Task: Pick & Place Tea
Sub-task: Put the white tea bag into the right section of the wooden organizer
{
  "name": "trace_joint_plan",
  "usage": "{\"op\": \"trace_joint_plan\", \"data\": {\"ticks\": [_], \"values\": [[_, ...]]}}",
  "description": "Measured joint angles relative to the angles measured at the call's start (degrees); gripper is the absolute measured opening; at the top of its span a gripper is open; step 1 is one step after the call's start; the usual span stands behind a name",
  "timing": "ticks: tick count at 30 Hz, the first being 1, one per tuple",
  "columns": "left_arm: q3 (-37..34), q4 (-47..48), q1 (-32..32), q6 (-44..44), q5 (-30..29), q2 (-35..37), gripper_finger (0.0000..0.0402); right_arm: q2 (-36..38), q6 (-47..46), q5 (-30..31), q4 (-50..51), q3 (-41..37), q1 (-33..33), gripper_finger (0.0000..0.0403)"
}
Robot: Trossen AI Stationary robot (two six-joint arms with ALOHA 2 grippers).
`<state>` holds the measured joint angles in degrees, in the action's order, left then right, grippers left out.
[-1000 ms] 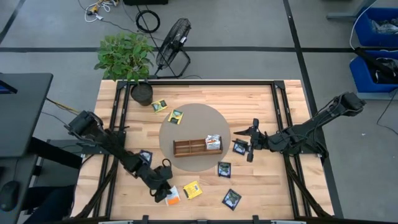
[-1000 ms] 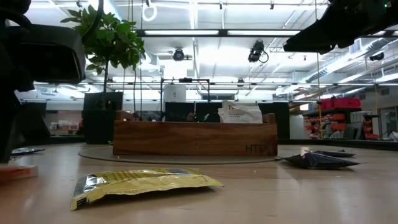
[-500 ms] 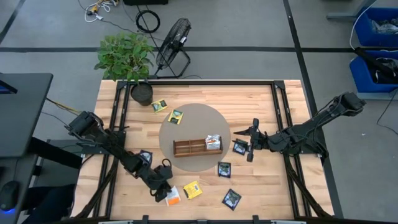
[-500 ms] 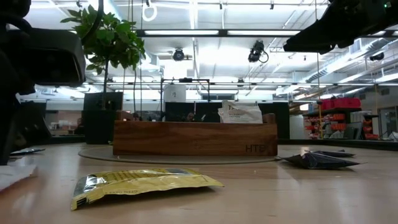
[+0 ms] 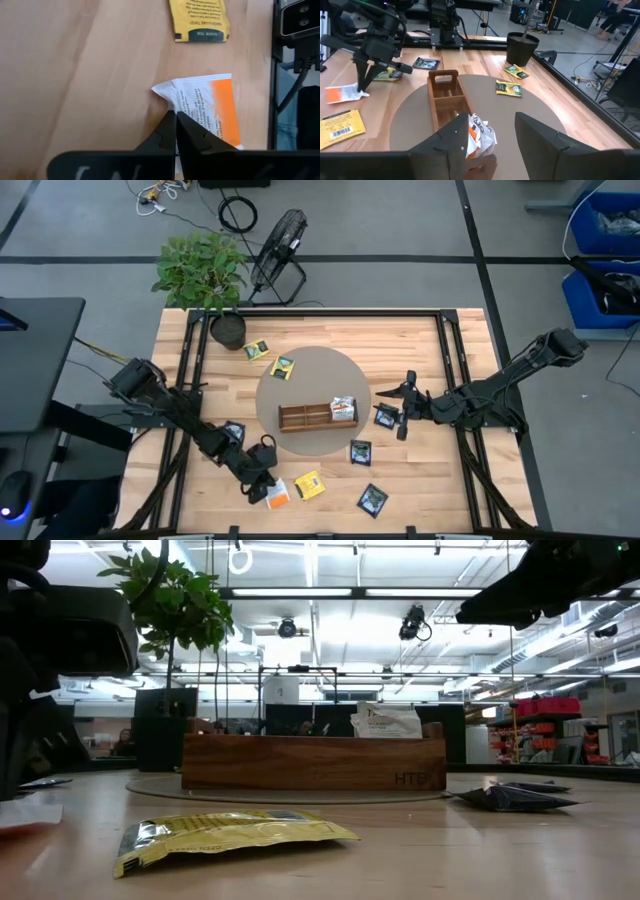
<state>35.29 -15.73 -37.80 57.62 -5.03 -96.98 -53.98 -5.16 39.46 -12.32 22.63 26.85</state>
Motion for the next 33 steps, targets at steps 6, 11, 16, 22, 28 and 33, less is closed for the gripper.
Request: {"op": "trace_joint_plan", "data": {"ticks": [6,11,16,22,28,33], "values": [[-0.1,0.8,0.4,-3.5,-0.3,3.3,0.0003,0.0,-0.6,0.0,0.0,0.0,0.0,0.0169],[0.0,1.2,0.6,-5.8,-0.9,6.3,0.0003,0.0,-3.0,-0.6,0.0,0.0,0.0,0.0169],[0.0,3.5,2.0,-10.2,-3.2,9.4,0.0002,0.0,-8.1,-2.4,-0.4,0.0,-0.1,0.0169],[0.0,5.2,4.5,-17.7,-8.0,12.3,0.0002,-0.3,-15.3,-8.4,-2.2,0.1,-1.6,0.0169],[3.6,10.1,8.1,-25.1,-9.0,13.0,0.0002,-0.3,-18.2,-11.5,-5.0,0.1,-2.7,0.0169],[10.9,18.5,11.7,-34.0,-10.3,13.0,0.0002,-0.4,-20.9,-18.1,-5.4,0.1,-4.4,0.0169]]}}
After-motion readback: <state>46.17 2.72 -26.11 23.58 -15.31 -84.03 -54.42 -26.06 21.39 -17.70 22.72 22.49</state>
